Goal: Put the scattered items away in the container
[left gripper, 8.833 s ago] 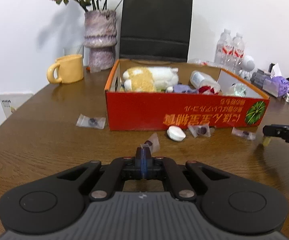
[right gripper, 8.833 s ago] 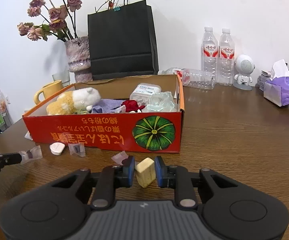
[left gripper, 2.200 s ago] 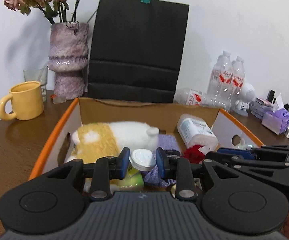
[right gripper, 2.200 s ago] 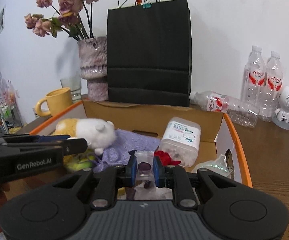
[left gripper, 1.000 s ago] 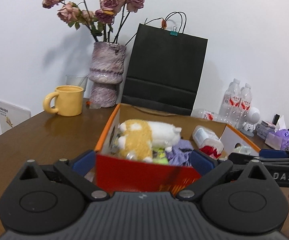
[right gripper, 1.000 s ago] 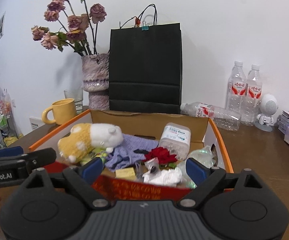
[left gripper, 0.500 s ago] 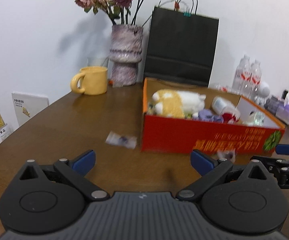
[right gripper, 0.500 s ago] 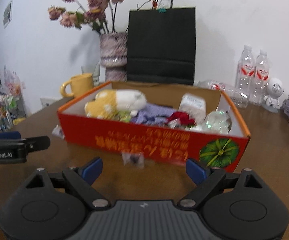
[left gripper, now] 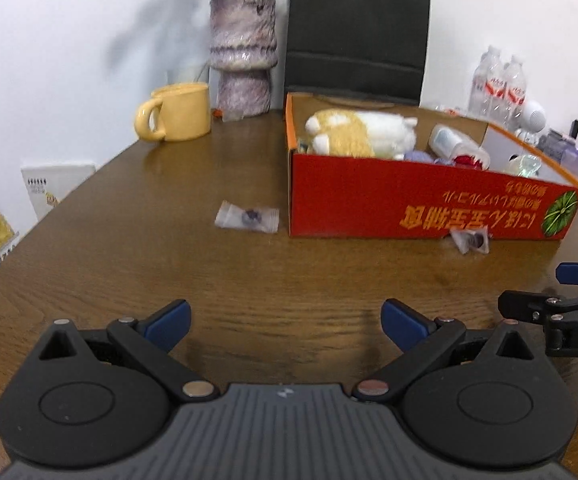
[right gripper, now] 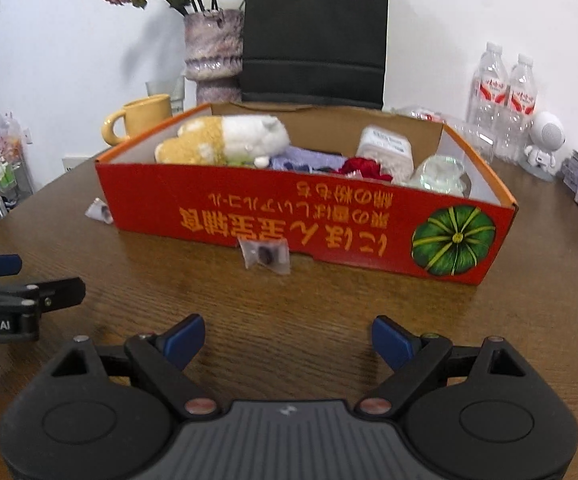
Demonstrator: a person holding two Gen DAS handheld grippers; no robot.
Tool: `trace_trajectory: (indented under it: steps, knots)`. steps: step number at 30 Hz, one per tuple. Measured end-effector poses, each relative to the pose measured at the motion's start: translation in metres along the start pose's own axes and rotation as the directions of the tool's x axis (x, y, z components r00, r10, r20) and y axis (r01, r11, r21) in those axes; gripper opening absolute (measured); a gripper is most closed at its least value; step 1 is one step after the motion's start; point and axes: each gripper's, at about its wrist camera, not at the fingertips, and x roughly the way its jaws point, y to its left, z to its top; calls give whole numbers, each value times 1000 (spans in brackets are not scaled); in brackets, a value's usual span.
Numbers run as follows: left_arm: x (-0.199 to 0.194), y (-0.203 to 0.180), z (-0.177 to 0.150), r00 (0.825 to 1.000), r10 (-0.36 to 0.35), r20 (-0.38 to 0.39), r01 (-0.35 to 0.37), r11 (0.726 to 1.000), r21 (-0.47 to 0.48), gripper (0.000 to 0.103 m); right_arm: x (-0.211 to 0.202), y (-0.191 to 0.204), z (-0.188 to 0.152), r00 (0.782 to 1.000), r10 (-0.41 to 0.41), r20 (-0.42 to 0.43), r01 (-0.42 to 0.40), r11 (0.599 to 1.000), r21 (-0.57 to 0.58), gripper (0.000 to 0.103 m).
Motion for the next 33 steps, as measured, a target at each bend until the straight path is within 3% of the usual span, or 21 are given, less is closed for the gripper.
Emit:
trace_trajectory:
  steps: [7,33]
  knots:
    - [5,-5,0,1000,13,-24,-13,1000,20,103,6,-1,-2,1000,-10,-12,11,1000,13,103]
    - [6,-5,1,1000,12,-24,-12,1000,20,103,8,0,-3,1000,-17,1,17,1000,22,103]
